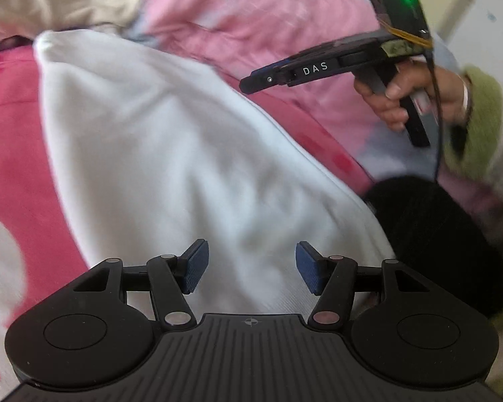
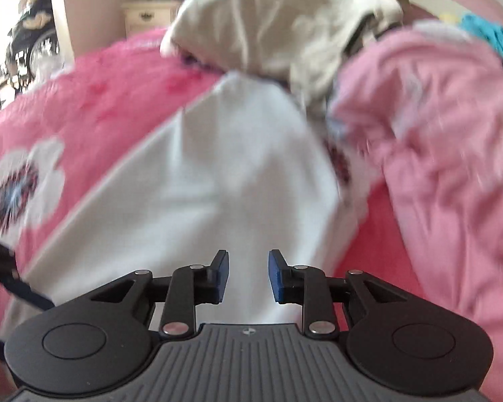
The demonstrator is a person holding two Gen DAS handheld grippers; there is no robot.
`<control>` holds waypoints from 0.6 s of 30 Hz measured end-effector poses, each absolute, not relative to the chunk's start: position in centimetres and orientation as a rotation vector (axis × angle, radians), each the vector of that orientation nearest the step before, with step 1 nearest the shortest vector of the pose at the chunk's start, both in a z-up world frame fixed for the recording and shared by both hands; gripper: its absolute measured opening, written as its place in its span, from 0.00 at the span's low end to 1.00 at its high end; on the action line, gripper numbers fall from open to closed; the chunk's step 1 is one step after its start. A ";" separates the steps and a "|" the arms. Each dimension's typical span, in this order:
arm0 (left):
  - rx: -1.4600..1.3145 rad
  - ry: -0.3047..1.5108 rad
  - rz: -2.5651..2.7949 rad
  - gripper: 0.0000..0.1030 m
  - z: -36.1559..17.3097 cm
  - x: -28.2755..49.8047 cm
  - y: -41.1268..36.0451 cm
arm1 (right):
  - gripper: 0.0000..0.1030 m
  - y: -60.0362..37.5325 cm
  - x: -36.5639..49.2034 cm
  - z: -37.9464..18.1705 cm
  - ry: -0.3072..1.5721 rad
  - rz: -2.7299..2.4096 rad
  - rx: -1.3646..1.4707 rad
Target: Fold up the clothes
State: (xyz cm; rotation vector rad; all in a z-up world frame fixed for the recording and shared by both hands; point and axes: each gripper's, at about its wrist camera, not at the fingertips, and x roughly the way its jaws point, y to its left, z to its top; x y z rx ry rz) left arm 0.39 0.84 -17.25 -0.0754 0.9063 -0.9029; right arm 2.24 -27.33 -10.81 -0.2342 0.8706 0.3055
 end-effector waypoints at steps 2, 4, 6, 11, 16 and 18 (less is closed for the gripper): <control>-0.090 0.924 -0.825 0.56 -17.8 2.1 0.7 | 0.27 -26.3 4.5 -11.4 0.842 0.294 -0.222; -0.109 0.957 -0.747 0.56 -18.7 4.0 0.7 | 0.24 -25.9 6.9 -12.6 0.814 0.274 -0.193; -0.163 0.983 -0.733 0.56 -19.8 4.8 1.2 | 0.23 -26.5 9.5 -14.9 0.814 0.210 -0.159; -0.235 0.955 -0.756 0.57 -20.1 4.4 2.4 | 0.23 -30.1 12.5 -18.2 0.938 0.082 -0.088; -0.360 0.970 -0.751 0.57 -21.0 5.2 3.7 | 0.25 -30.3 16.0 -13.4 0.881 0.128 0.049; -0.461 0.976 -0.747 0.57 -21.9 5.3 4.2 | 0.26 -29.1 18.7 -12.5 0.833 0.163 0.022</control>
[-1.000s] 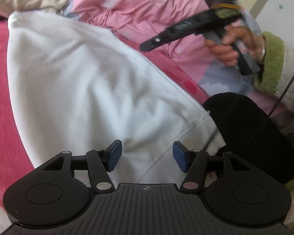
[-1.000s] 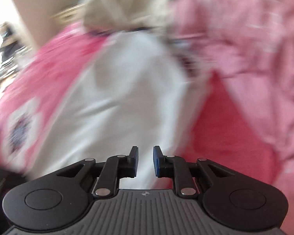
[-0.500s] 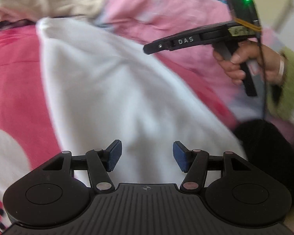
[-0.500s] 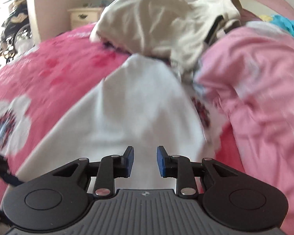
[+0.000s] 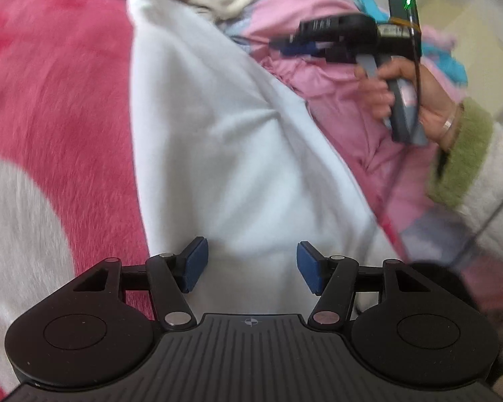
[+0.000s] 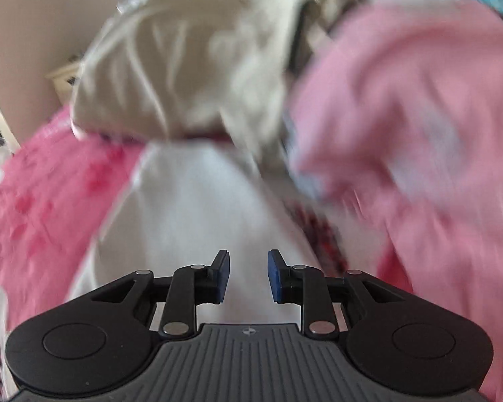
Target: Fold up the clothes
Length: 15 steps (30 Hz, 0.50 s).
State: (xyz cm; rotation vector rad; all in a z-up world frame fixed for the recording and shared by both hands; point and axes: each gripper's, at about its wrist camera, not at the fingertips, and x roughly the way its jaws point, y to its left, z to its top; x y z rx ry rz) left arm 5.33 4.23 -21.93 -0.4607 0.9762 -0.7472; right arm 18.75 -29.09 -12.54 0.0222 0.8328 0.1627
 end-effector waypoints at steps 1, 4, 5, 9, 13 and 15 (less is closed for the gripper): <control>-0.504 0.978 -0.746 0.57 -22.3 5.4 4.5 | 0.29 -28.4 20.2 -12.4 0.811 0.179 0.000; -0.584 0.980 -0.753 0.57 -22.8 5.6 5.0 | 0.35 -26.6 24.9 -13.2 0.795 0.254 -0.040; -0.585 0.978 -0.762 0.57 -22.9 5.6 5.0 | 0.37 -26.2 26.3 -13.7 0.799 0.274 -0.060; -0.579 0.973 -0.788 0.57 -23.1 5.7 4.8 | 0.39 -25.2 30.7 -15.7 0.871 0.289 -0.105; -0.585 0.964 -0.811 0.57 -23.3 5.9 4.7 | 0.39 -25.2 33.4 -16.9 0.928 0.295 -0.085; -0.592 0.961 -0.824 0.57 -23.5 6.0 4.7 | 0.40 -25.3 34.4 -17.4 0.963 0.312 -0.072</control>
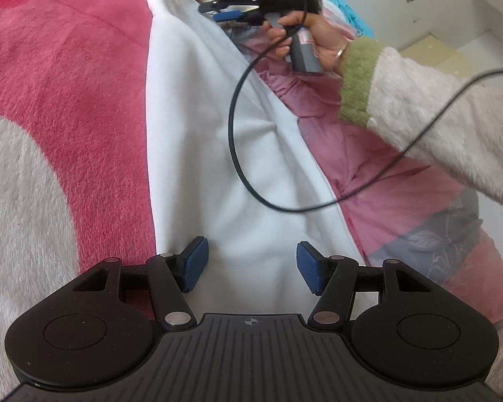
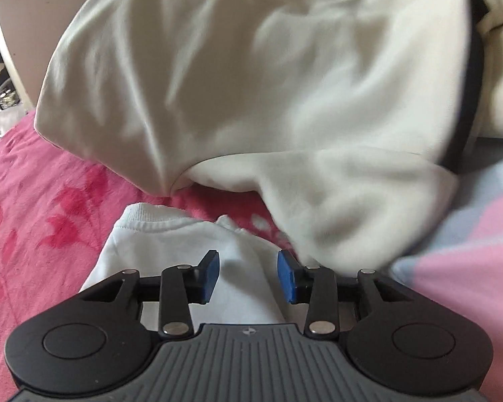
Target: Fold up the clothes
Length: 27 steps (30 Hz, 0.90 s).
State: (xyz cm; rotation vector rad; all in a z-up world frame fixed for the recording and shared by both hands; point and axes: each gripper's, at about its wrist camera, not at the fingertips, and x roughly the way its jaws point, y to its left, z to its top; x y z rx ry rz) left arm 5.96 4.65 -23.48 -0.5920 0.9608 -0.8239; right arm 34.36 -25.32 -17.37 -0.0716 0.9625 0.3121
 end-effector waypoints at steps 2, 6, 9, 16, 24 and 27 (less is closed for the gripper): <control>-0.597 0.959 -0.835 0.57 -23.5 5.9 4.7 | 0.41 -25.2 35.2 -18.0 1.000 0.318 -0.065; -0.608 0.958 -0.845 0.57 -23.5 5.9 4.4 | 0.08 -25.4 35.0 -17.7 0.988 0.349 0.023; -0.610 0.956 -0.849 0.57 -23.8 6.2 3.9 | 0.06 -25.8 33.0 -16.3 0.893 0.366 0.053; -0.607 0.950 -0.857 0.57 -24.2 5.4 4.3 | 0.06 -27.0 31.9 -15.6 0.786 0.251 0.009; -0.602 0.945 -0.851 0.57 -24.2 4.7 4.8 | 0.16 -23.6 33.0 -19.3 0.831 0.137 -0.239; -0.603 0.942 -0.848 0.57 -24.1 4.6 4.8 | 0.30 -23.8 31.1 -16.6 0.735 0.092 -0.195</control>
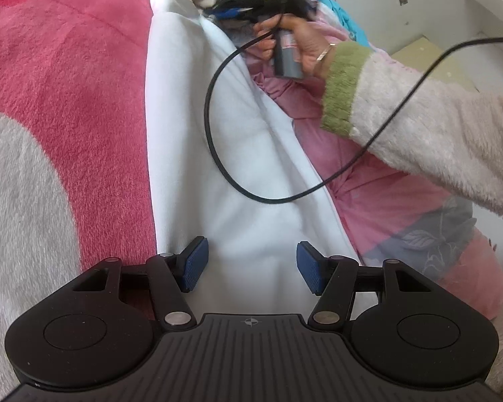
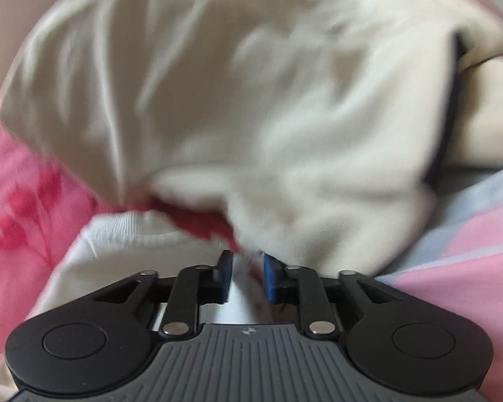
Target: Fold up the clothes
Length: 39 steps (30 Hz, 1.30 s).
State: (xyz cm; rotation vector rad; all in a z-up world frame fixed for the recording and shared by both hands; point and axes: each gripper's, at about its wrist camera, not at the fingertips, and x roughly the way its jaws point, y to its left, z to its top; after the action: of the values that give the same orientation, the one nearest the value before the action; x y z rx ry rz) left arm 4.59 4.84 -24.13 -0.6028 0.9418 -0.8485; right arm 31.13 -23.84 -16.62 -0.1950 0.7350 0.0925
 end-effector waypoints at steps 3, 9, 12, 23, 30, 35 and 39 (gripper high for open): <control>-0.609 0.940 -0.848 0.57 -24.2 4.6 4.9 | 0.39 -23.0 28.8 -13.9 0.650 0.089 -0.169; -0.612 0.931 -0.850 0.57 -24.5 4.6 4.9 | 0.48 -15.9 30.5 -14.4 0.858 0.292 -0.188; -0.612 0.928 -0.843 0.57 -24.5 4.5 4.7 | 0.48 -12.5 32.3 -16.9 0.938 0.259 -0.261; -0.600 0.903 -0.841 0.57 -24.7 4.0 4.6 | 0.01 -13.2 33.4 -18.5 0.929 0.168 -0.149; -0.589 0.899 -0.846 0.57 -24.5 3.6 4.7 | 0.18 -13.7 35.1 -20.4 0.926 0.207 -0.071; -0.594 0.901 -0.854 0.57 -24.5 3.5 4.8 | 0.36 -19.2 33.1 -13.3 0.724 0.222 0.074; -0.608 0.916 -0.869 0.57 -24.4 3.2 6.2 | 0.36 -23.3 31.4 -8.5 0.763 0.263 0.016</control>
State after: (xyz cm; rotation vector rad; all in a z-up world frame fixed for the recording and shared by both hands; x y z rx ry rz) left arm 3.21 6.21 -24.43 -0.6075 0.9158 -0.8686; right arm 31.41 -23.25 -8.51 0.0156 0.7629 0.2628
